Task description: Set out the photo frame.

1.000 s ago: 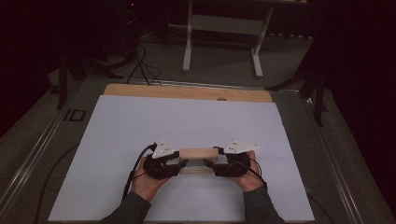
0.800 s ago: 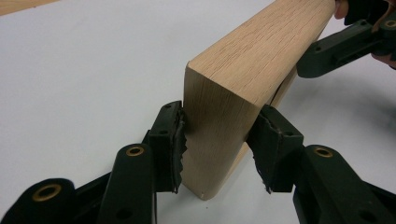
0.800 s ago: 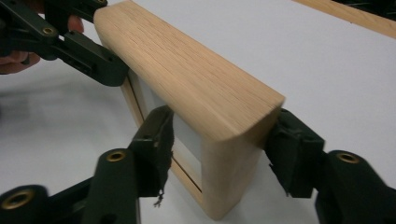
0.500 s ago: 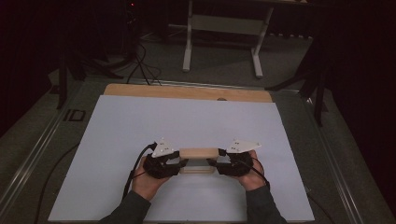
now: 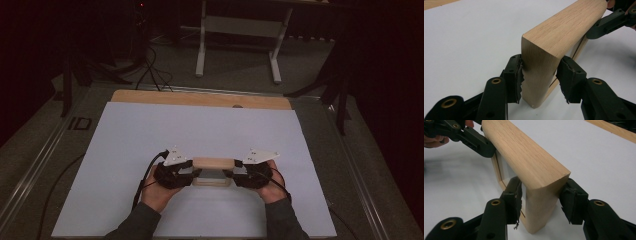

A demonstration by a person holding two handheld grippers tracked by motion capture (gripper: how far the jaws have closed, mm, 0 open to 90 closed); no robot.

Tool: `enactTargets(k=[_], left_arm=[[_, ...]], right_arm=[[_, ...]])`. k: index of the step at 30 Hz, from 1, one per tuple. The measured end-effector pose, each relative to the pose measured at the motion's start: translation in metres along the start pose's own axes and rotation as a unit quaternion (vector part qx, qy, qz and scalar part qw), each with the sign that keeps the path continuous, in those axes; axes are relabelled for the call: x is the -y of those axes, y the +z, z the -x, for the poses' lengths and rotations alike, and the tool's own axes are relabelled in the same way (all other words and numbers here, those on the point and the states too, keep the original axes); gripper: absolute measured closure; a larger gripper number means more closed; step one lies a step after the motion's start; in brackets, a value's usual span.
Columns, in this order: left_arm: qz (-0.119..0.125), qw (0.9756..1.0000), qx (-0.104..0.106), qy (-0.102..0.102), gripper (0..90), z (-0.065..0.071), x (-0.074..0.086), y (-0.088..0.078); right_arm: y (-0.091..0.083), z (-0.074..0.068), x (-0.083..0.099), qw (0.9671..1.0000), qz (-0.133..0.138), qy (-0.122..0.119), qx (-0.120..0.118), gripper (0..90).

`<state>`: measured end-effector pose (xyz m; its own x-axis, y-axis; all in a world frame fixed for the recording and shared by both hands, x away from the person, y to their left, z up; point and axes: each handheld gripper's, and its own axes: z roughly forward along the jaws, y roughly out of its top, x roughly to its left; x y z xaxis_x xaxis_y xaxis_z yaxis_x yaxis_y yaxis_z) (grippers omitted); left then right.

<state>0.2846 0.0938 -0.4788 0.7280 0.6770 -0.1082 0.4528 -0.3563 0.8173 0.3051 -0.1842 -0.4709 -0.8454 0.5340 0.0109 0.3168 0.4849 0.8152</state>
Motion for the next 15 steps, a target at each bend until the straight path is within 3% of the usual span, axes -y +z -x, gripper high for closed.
enactTargets(k=[10, 15], left_arm=[[-0.01, 0.9997, -0.016, 0.015, 55.6, -0.009, -0.004, -0.004], [-0.011, 0.9996, -0.023, 0.012, 55.5, -0.017, -0.005, -0.005]], right_arm=[[0.01, -0.002, -0.007, 0.9998, -0.009, -0.018, 0.01, 54.0], [0.019, -0.002, -0.015, 0.9993, -0.012, -0.029, 0.023, 53.5]])
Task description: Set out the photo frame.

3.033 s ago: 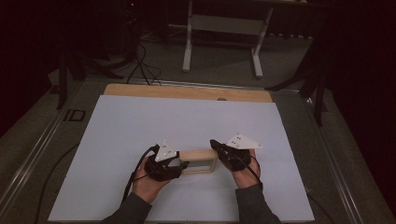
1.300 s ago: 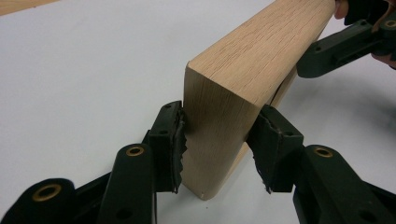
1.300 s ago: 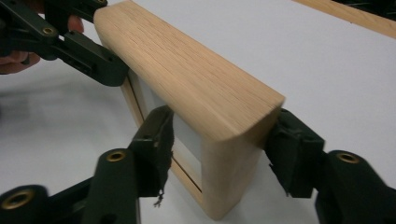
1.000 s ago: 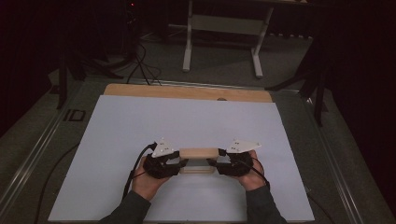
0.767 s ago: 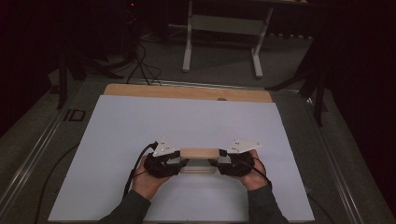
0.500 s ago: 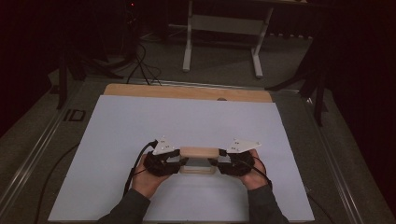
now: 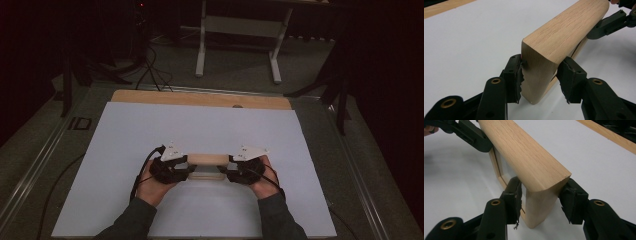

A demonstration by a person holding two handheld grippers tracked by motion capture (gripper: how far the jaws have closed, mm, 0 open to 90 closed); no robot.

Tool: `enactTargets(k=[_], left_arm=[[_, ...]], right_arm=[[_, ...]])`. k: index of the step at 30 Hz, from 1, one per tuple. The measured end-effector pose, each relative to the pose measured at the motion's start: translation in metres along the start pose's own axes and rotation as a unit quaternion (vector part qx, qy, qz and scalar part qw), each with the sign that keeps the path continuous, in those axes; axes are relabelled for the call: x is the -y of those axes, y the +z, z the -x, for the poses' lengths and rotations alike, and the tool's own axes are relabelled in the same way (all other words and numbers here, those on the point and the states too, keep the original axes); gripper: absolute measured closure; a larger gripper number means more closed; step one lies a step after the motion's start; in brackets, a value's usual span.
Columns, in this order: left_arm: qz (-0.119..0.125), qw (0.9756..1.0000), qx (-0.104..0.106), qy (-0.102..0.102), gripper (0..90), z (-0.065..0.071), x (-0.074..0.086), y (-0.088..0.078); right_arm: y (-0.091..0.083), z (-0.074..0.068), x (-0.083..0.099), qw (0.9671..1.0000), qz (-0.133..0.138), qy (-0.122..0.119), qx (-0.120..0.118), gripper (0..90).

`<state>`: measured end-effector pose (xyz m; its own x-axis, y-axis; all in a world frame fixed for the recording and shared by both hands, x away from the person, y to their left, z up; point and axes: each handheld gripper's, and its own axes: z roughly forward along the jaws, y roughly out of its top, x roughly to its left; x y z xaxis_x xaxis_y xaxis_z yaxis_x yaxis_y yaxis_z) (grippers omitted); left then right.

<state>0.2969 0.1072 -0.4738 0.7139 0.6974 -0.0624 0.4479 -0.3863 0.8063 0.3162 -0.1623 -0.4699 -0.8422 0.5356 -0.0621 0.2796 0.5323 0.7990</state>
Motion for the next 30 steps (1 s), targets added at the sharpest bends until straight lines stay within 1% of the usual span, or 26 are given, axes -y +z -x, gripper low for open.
enactTargets(k=[2, 6, 9, 11, 12, 13, 15, 18, 24, 27, 30], left_arm=[[0.001, 1.0, -0.001, -0.004, 55.4, -0.004, 0.0, 0.0], [0.001, 1.0, -0.006, -0.004, 55.4, -0.01, -0.001, 0.001], [0.0, 0.9999, -0.017, -0.004, 55.2, -0.015, -0.003, 0.001], [0.0, 0.9999, -0.017, -0.004, 55.2, -0.015, -0.003, 0.001], [-0.001, 0.9998, -0.021, -0.007, 55.2, -0.019, -0.004, 0.002], [-0.001, 0.9997, -0.022, -0.008, 55.0, -0.021, -0.004, 0.002], [-0.001, 0.9997, -0.022, -0.011, 54.8, -0.025, -0.005, 0.003], [0.0, 0.9996, -0.027, -0.012, 54.7, -0.028, -0.007, 0.004], [0.0, 0.9992, -0.036, -0.015, 54.6, -0.035, -0.01, 0.007], [0.002, 0.9991, -0.036, -0.023, 54.6, -0.038, -0.011, 0.008], [0.007, 0.9989, -0.034, -0.031, 54.5, -0.041, -0.012, 0.01]], right_arm=[[0.003, 0.001, -0.002, 1.0, 0.002, -0.001, 0.002, 53.5], [0.009, 0.003, -0.006, 1.0, 0.004, -0.002, 0.003, 53.2], [0.016, 0.005, -0.01, 1.0, 0.004, -0.003, 0.006, 53.1], [0.018, 0.006, -0.011, 1.0, 0.003, -0.004, 0.007, 53.1], [0.018, 0.006, -0.011, 1.0, 0.003, -0.004, 0.007, 53.0], [0.022, 0.008, -0.014, 0.9999, 0.005, -0.001, 0.009, 53.0], [0.025, 0.009, -0.016, 0.9999, 0.006, 0.001, 0.011, 53.0], [0.029, 0.011, -0.017, 0.9999, 0.008, 0.007, 0.009, 53.0], [0.036, 0.016, -0.022, 0.9998, 0.007, 0.01, 0.015, 52.5], [0.039, 0.019, -0.024, 0.9998, 0.01, 0.012, 0.015, 52.0], [0.041, 0.023, -0.024, 0.9996, 0.015, 0.023, 0.012, 51.7]])
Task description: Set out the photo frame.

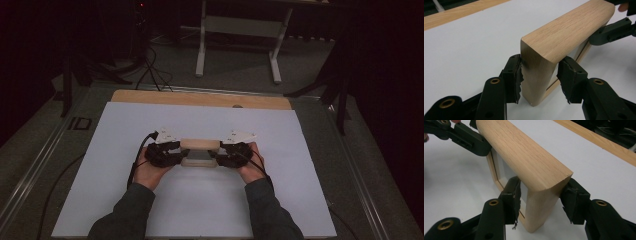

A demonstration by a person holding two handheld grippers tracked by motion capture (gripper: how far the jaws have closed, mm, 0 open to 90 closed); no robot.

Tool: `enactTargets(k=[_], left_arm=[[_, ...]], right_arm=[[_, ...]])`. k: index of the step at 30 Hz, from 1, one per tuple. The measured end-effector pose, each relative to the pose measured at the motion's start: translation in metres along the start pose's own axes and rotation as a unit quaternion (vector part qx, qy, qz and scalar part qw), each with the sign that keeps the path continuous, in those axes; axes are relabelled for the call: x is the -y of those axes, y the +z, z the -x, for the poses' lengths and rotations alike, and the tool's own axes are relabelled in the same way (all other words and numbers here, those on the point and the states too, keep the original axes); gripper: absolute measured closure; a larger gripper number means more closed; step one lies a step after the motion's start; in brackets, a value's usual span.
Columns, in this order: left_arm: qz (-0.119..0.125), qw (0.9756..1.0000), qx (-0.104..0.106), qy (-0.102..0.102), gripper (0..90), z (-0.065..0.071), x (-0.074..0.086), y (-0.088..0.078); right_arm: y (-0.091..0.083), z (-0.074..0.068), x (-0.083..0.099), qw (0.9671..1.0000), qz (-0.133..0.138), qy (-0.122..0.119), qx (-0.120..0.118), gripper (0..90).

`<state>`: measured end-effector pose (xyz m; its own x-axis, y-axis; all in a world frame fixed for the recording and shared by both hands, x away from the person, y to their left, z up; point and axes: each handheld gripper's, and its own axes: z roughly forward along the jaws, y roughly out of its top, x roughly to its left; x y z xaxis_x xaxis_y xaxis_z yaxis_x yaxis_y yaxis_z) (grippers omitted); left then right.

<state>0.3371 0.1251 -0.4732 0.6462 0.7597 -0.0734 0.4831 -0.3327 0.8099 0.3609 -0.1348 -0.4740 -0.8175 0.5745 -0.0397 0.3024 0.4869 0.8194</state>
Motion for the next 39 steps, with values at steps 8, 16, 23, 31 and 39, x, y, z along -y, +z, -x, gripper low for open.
enactTargets(k=[8, 16, 23, 31, 39], left_arm=[[0.012, 0.9997, 0.002, -0.021, 53.4, -0.005, -0.001, 0.008], [0.015, 0.9994, 0.001, -0.031, 53.2, -0.008, 0.0, 0.012], [0.002, 0.9995, 0.001, -0.032, 53.1, -0.01, 0.003, 0.018], [0.0, 0.9991, 0.004, -0.043, 53.7, -0.012, 0.003, 0.021], [-0.003, 0.9982, 0.006, -0.06, 53.8, -0.014, 0.004, 0.025]], right_arm=[[0.005, 0.009, -0.002, 0.9998, 0.002, 0.018, -0.003, 50.6], [0.006, 0.016, -0.001, 0.9988, 0.008, 0.046, -0.009, 49.2], [0.004, 0.021, 0.007, 0.9979, 0.004, 0.064, -0.008, 54.6], [0.006, 0.023, 0.007, 0.9972, 0.006, 0.073, -0.011, 57.8], [0.009, 0.026, 0.006, 0.9965, 0.007, 0.083, -0.004, 57.5]])
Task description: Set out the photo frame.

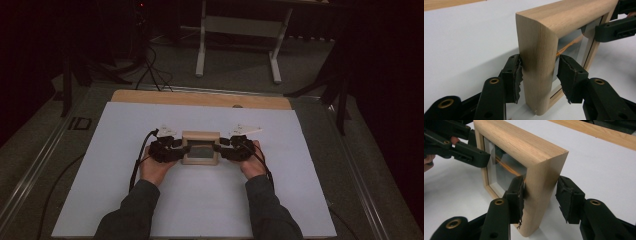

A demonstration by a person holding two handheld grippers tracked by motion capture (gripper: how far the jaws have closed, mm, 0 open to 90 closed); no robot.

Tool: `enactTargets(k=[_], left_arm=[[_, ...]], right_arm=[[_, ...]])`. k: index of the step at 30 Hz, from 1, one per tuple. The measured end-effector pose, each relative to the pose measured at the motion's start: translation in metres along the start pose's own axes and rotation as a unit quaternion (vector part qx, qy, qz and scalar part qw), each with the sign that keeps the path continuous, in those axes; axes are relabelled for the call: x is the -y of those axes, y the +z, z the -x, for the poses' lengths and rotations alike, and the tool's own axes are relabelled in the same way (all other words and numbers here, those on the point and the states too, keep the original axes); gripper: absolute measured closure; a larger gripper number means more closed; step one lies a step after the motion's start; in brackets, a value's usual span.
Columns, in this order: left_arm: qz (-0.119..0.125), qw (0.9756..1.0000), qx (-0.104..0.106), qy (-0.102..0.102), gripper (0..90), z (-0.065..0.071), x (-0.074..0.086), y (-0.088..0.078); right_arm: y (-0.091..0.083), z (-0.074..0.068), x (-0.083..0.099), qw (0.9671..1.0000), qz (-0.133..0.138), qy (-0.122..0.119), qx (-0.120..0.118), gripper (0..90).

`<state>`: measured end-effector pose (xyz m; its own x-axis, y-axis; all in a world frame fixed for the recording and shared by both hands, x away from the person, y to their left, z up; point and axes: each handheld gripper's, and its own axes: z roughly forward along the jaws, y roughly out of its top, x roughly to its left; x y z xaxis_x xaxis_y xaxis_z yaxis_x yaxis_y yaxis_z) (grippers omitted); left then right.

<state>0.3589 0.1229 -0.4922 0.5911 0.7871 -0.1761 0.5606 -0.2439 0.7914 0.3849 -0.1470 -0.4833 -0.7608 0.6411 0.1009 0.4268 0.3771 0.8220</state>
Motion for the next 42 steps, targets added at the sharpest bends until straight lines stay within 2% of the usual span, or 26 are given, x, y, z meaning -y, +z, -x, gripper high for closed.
enactTargets(k=[9, 14, 29, 36, 42], left_arm=[[-0.002, 1.0, 0.005, -0.007, 53.2, -0.001, 0.0, 0.002], [0.001, 0.9999, 0.005, -0.01, 50.0, -0.003, 0.0, 0.001], [0.008, 0.9999, 0.002, -0.011, 47.6, -0.006, -0.001, -0.008], [0.005, 1.0, 0.008, -0.002, 56.4, -0.004, 0.0, -0.008], [0.003, 0.9999, 0.01, -0.004, 60.8, -0.005, 0.0, -0.008]], right_arm=[[0.001, 0.002, -0.001, 1.0, 0.001, 0.007, 0.003, 57.6], [-0.001, 0.003, 0.0, 0.9999, -0.002, 0.01, 0.008, 49.2], [-0.009, 0.002, 0.001, 0.9999, -0.002, 0.015, 0.004, 43.0], [-0.001, 0.001, 0.011, 0.9996, -0.015, 0.023, -0.009, 42.1], [0.001, -0.003, 0.017, 0.9994, -0.02, 0.021, -0.019, 44.8]])
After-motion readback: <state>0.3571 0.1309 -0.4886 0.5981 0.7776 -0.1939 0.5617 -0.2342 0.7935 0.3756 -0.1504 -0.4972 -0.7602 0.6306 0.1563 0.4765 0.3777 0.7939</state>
